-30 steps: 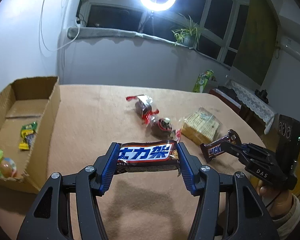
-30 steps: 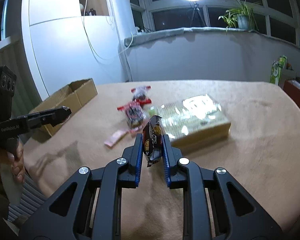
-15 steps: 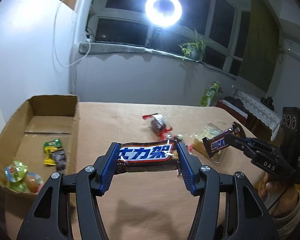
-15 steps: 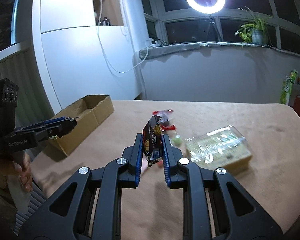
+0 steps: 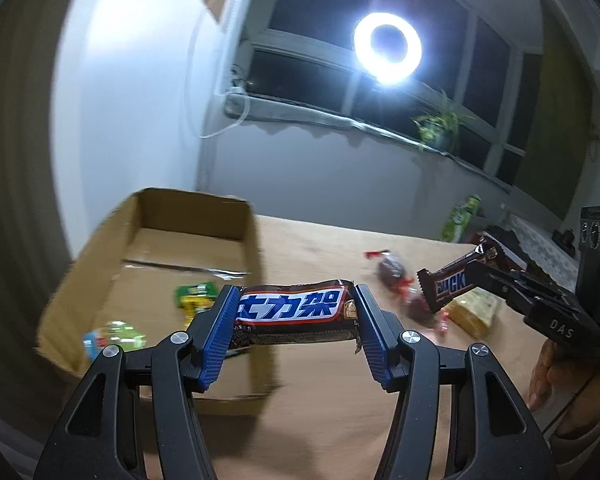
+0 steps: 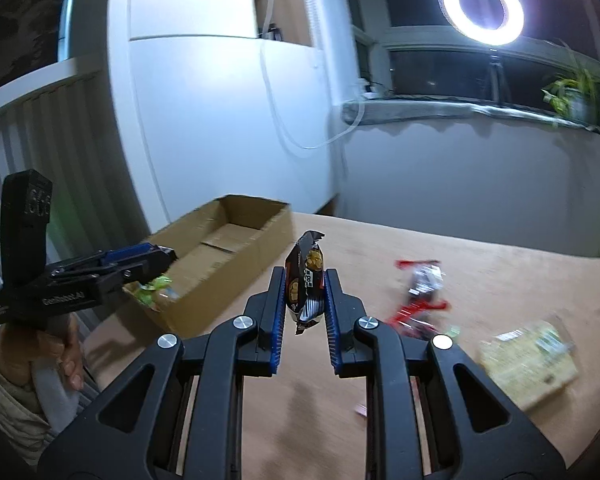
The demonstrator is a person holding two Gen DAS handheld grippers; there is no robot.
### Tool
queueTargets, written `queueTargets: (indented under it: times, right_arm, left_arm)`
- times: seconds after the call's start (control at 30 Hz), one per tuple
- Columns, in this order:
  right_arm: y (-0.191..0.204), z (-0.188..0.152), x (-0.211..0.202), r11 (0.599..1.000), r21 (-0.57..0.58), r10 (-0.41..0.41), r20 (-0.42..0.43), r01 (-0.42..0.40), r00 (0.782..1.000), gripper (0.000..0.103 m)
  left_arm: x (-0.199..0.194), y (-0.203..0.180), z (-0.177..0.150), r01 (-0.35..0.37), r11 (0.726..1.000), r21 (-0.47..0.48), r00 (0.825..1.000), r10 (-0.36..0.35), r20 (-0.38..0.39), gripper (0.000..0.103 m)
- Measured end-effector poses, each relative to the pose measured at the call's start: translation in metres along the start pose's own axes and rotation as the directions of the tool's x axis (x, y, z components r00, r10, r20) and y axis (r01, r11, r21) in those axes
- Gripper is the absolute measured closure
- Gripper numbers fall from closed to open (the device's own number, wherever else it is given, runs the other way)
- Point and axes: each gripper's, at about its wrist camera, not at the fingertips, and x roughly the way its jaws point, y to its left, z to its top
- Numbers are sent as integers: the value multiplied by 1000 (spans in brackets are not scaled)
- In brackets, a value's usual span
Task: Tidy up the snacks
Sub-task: 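Carry both Snickers bars into the cardboard box and open both tools, then move both open tools back toward the remaining snacks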
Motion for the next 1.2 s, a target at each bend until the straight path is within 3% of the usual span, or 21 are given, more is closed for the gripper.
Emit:
queueTargets:
  times: [0.4, 0.7, 0.73, 0.8, 0.87, 1.13, 1.2]
  right_arm:
    - [84, 41, 64, 979, -117, 167, 3, -166, 986, 85]
    - [125, 61, 107, 956, -174, 239, -5, -236, 971, 84]
    - [126, 62, 112, 954, -176, 245, -13, -243, 969, 83]
    - [128, 62, 123, 952, -178, 246, -34, -248, 969, 51]
    - [123, 62, 119, 955, -162, 252, -4, -249, 968, 39]
    - [105, 46, 93, 973, -136, 189, 23, -184, 982, 38]
    - [104, 36, 83, 977, -141, 164, 29, -158, 986, 31]
  left_arm:
    - [-11, 59, -1, -100, 993, -69, 995, 100, 8, 46]
    - [-4, 79, -4, -91, 989, -116, 996, 90, -11, 45]
    - [-2, 82, -5, -83, 989, -121, 997, 81, -19, 44]
    - [0, 84, -7, -79, 988, -135, 997, 76, -29, 38]
    - [-2, 84, -7, -82, 987, -138, 997, 80, -19, 30]
    - [-20, 89, -7, -117, 980, -160, 993, 121, 14, 29]
    - [-22, 90, -8, -125, 979, -163, 992, 129, 15, 29]
